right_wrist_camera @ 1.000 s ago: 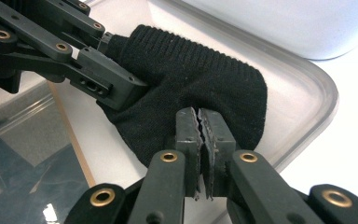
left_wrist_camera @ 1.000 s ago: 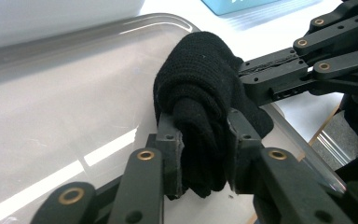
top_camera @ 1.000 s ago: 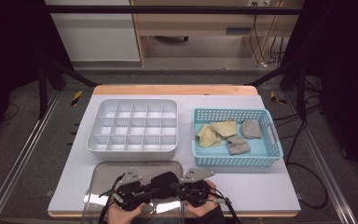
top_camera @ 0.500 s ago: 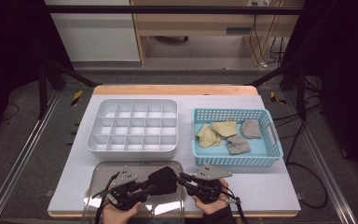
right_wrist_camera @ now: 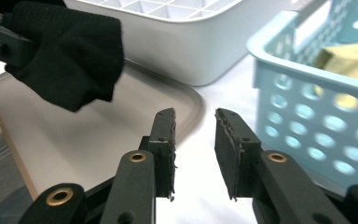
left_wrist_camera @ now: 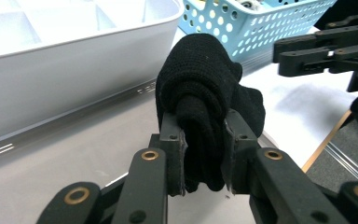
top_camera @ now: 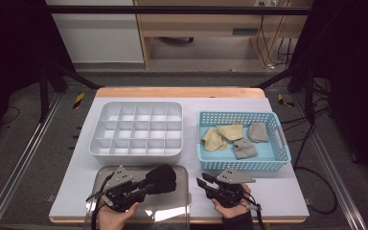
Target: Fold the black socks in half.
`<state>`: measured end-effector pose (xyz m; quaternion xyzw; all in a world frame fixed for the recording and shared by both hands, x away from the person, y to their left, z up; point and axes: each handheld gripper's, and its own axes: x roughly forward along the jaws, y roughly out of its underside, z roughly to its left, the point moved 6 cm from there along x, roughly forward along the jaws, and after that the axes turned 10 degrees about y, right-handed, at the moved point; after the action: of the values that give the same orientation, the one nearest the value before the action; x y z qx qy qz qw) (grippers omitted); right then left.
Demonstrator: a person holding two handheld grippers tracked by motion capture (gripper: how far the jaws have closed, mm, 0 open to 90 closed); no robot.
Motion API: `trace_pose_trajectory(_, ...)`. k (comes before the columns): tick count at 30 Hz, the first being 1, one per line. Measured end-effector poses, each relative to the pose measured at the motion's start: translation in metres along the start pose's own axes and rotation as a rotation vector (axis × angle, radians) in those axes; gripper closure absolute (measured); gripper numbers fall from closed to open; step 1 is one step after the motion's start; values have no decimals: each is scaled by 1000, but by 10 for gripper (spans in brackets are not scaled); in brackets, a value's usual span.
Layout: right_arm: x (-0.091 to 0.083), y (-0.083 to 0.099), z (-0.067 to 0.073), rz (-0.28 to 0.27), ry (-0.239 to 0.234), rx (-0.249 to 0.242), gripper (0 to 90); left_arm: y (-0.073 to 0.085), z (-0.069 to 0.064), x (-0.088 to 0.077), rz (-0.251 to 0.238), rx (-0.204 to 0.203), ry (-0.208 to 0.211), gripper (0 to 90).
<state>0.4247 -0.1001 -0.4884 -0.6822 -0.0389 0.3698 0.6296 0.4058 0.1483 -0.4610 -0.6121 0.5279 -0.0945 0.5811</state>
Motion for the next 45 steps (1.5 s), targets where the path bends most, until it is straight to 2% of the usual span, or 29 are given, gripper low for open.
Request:
trace_pose_trajectory(17,-27,25,-40,20,99,28,654,-13,19,-26,-42,-25,-37,717)
trace_pose_trajectory(27,-40,32,-60,29,171,51,626,-23,29,-40,-72,-36,-57,717)
trace_pose_trajectory(34,-43,36,-64,40,181,71,631,-36,44,-55,-79,-43,-98,717)
trace_pose_trajectory(45,-43,38,-66,52,190,68,629,-60,74,-78,-93,-60,-177,717)
